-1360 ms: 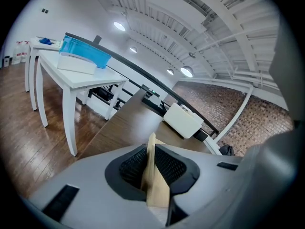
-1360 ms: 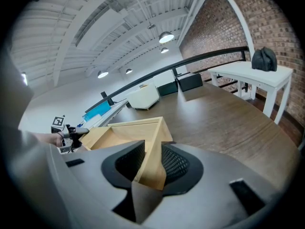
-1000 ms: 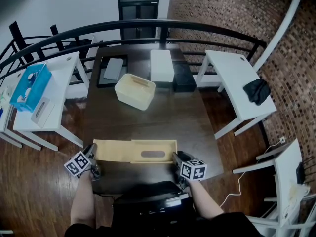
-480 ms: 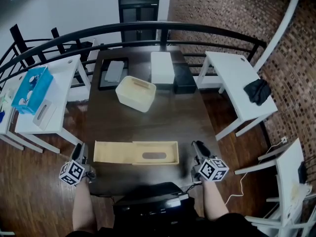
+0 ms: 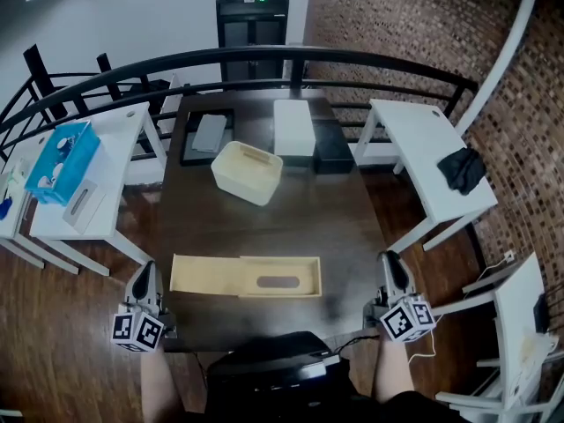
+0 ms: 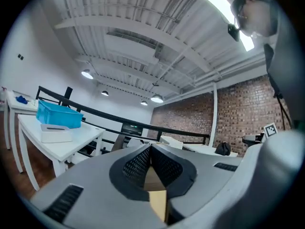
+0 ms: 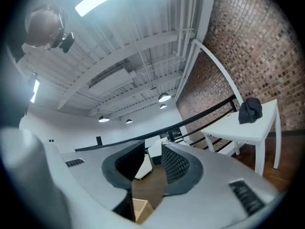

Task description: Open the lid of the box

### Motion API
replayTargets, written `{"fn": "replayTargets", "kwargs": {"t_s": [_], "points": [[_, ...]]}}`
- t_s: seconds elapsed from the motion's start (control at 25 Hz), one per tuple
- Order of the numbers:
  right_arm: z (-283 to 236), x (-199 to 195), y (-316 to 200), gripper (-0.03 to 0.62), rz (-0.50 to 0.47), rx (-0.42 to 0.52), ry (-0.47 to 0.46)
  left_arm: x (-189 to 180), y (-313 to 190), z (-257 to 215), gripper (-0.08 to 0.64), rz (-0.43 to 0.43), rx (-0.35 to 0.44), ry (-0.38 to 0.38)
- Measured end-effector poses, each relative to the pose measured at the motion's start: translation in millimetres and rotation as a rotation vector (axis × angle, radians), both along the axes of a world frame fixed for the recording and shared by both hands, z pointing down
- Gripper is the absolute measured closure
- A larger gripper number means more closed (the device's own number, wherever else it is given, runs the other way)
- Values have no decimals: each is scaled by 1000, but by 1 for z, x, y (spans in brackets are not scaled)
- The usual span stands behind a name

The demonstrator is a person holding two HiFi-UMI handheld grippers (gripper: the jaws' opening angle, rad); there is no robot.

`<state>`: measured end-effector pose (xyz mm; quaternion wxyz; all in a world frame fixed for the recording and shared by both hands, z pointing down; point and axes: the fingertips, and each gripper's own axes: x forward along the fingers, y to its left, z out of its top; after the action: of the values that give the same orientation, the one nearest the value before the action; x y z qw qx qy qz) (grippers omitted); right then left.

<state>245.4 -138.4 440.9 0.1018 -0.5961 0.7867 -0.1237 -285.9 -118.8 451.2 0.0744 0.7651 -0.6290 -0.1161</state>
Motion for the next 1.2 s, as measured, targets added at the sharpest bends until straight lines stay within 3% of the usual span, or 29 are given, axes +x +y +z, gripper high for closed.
{"fn": "replayTargets", "kwargs": {"t_s": [0.04,0.08,0.12,0.2,0.44,0.88,1.08,1.2], "points": [[-5,-1,0,495,10,3,22,3,1,-4,555,8,9,11],[-7,-1,0,563,21,2,43,6,3,-9,555,24,29,42],[-8,-1,0,589,28,0,55,8,6,-15,555,43,52,78],[-12,1,1,591,30,6,52,15,15,-28,555,73,96,118],[-36,2,11,592,29,63,70,27,33,-50,555,115,148,119],[-47,3,11,592,11,94,7,19,38,-40,555,86,128,165],[-52,7,10,592,18,98,-2,22,38,-36,555,86,112,103],[-49,5,8,592,19,95,-6,20,37,-34,555,88,113,122]]}}
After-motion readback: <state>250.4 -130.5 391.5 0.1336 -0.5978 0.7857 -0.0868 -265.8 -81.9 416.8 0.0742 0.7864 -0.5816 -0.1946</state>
